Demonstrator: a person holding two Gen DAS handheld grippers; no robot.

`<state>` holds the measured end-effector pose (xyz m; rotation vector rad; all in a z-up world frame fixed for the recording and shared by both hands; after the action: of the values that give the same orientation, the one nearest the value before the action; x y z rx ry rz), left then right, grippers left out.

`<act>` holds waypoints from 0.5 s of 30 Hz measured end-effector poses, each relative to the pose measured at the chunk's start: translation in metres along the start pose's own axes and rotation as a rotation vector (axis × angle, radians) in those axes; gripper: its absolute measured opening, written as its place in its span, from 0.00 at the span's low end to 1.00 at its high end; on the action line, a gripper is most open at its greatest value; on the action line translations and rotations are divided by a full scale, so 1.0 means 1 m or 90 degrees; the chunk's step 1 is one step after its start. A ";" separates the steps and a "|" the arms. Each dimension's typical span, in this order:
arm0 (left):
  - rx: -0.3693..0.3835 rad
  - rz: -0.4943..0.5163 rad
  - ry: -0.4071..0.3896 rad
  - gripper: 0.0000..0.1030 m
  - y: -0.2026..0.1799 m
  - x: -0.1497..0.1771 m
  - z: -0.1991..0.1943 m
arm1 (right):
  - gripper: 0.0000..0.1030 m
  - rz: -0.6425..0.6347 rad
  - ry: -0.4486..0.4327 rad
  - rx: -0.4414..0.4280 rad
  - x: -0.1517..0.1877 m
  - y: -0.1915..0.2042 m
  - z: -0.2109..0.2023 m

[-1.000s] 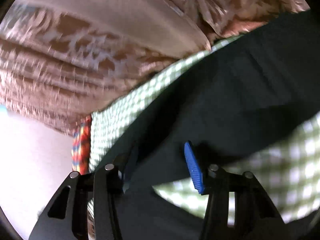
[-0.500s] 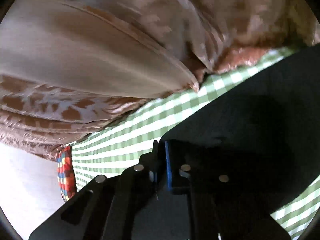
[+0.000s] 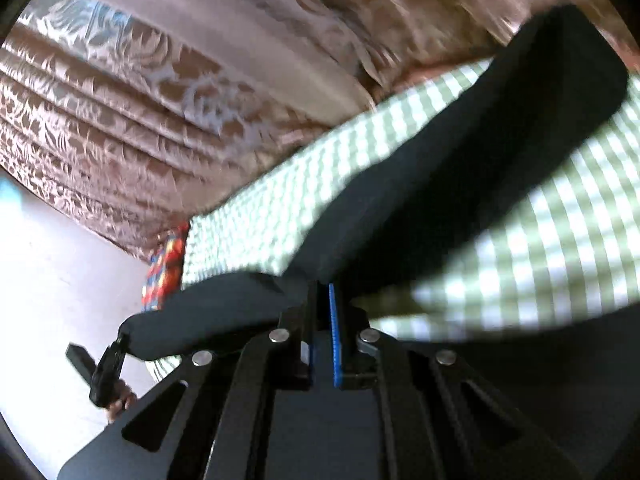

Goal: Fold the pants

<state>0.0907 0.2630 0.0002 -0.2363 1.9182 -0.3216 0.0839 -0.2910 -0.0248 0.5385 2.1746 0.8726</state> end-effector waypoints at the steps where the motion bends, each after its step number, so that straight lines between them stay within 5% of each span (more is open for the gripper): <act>1: -0.012 -0.005 0.016 0.03 0.006 0.013 -0.001 | 0.04 0.008 0.006 0.000 0.011 -0.004 -0.003; 9: -0.052 -0.094 0.077 0.03 0.031 0.072 -0.019 | 0.03 0.031 0.054 0.034 0.058 -0.028 0.000; 15: -0.049 -0.165 0.086 0.10 0.044 0.085 -0.036 | 0.08 0.079 0.048 -0.004 0.059 -0.033 0.004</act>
<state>0.0258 0.2814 -0.0771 -0.5276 2.0378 -0.4459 0.0451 -0.2769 -0.0779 0.6519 2.2240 0.9798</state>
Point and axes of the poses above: each gripper's, at about its wrist camera, not at the fingertips, and z roughly the way its jaws point, y to its left, x to its underside, the point moved 1 cm from there along z, roughly the way its jaws point, and after that the axes turned 11 degrees about -y, right-handed, at the moved point
